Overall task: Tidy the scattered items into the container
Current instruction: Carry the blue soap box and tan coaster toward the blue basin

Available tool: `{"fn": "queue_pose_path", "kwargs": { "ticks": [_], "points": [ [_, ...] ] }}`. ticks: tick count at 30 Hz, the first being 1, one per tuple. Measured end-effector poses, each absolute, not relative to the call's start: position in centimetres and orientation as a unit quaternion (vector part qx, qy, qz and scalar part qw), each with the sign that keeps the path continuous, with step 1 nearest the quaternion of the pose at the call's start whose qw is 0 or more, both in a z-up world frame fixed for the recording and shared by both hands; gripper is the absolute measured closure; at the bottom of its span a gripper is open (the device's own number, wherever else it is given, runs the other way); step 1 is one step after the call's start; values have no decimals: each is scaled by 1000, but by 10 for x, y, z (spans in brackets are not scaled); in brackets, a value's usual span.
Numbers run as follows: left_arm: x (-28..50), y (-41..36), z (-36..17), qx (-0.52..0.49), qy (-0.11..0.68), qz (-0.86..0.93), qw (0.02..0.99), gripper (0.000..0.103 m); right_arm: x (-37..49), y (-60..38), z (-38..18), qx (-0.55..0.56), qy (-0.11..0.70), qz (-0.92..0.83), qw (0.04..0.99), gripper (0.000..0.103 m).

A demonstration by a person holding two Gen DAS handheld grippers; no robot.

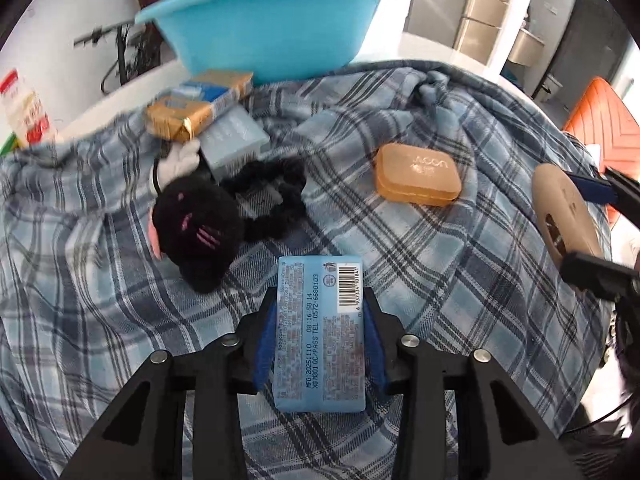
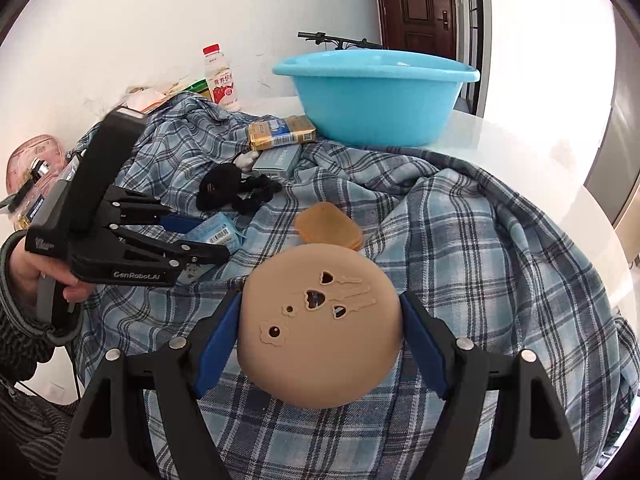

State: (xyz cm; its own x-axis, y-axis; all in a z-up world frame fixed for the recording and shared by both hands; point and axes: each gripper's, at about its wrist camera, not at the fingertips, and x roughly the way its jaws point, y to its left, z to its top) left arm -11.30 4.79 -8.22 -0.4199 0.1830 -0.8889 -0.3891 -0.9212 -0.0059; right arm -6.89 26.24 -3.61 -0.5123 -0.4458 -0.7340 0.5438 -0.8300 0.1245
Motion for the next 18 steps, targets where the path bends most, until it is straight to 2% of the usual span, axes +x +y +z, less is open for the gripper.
{"fn": "queue_pose_path", "kwargs": {
  "ticks": [10, 18],
  "points": [
    [-103, 39, -53, -491, 94, 849, 172, 62, -66, 262, -29, 396, 63, -870, 287, 26],
    [-89, 38, -52, -491, 96, 849, 172, 62, -60, 255, -21, 388, 80, -871, 290, 26]
  ]
}}
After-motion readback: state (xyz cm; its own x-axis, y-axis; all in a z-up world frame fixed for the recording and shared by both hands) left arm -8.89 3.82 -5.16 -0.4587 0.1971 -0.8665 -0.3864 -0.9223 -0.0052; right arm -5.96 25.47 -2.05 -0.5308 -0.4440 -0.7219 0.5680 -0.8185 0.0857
